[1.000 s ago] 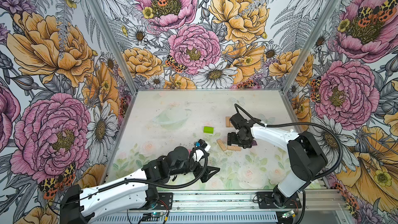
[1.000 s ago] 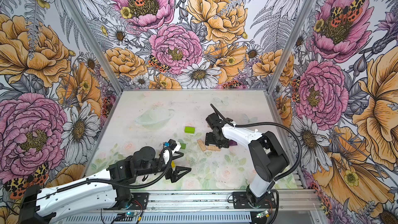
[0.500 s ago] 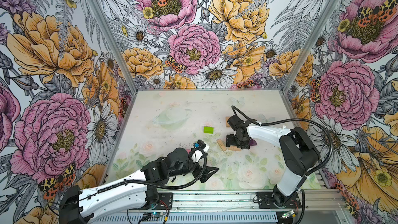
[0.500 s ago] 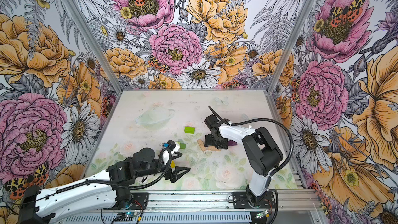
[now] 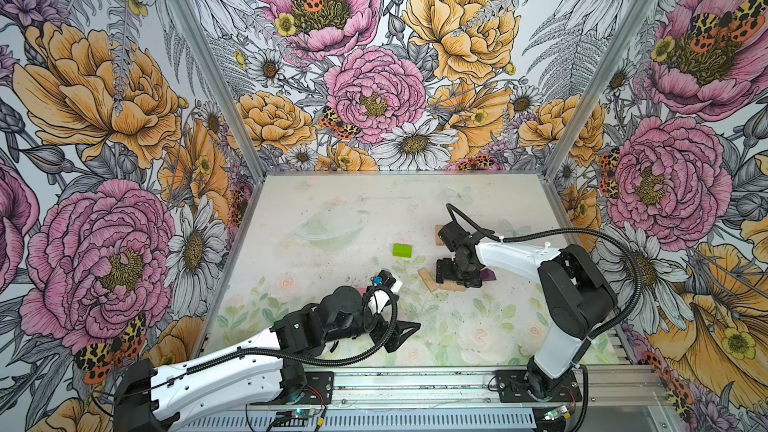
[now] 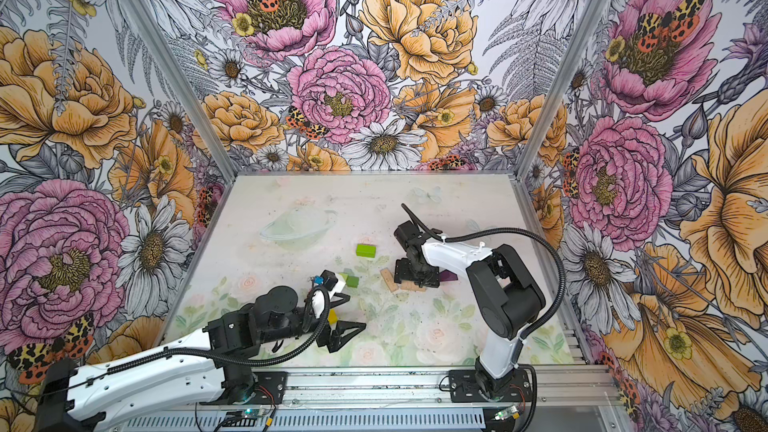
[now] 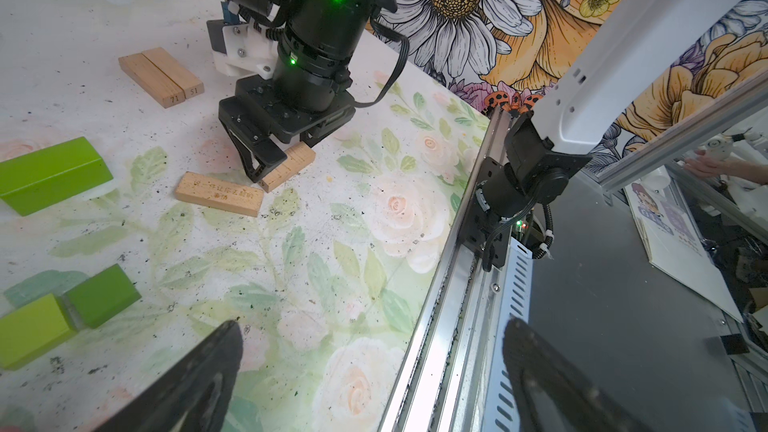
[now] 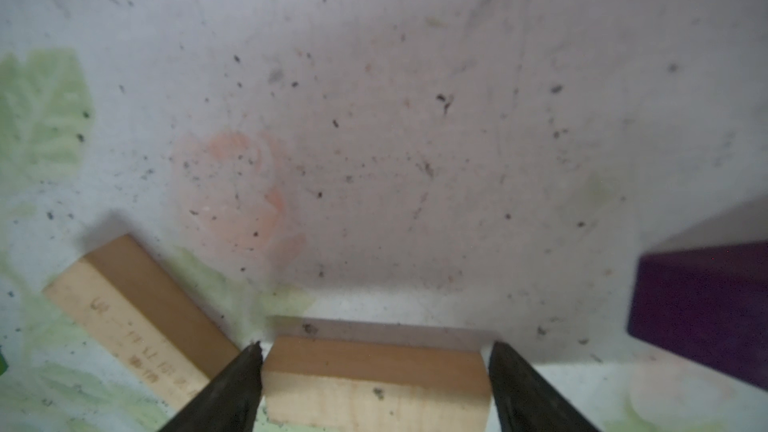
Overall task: Build the wood block tower
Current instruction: 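Lift the wooden bar and carry it above the two upright blocks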
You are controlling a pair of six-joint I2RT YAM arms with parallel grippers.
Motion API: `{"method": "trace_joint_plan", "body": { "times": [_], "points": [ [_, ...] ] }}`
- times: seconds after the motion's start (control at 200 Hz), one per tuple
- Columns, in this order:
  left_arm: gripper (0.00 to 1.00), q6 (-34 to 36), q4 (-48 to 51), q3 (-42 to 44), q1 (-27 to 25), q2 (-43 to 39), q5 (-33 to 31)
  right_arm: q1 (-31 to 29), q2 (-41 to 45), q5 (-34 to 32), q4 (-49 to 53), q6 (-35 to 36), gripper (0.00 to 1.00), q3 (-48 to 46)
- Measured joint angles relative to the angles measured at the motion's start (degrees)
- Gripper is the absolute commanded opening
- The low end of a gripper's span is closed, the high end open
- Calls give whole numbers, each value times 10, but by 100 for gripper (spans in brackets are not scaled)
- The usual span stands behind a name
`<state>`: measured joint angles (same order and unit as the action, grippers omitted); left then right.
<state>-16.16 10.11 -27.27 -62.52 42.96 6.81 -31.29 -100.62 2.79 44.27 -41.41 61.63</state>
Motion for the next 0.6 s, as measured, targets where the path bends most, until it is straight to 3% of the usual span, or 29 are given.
{"method": "trace_joint_plan", "body": {
  "times": [0.345, 0.6],
  "points": [
    [99, -4, 0, 15, -10, -26, -7, -10, 0, -11, 0, -11, 86, -2],
    [99, -4, 0, 19, -11, -39, -15, -14, 0, -23, 3, -17, 79, -3]
  ]
}}
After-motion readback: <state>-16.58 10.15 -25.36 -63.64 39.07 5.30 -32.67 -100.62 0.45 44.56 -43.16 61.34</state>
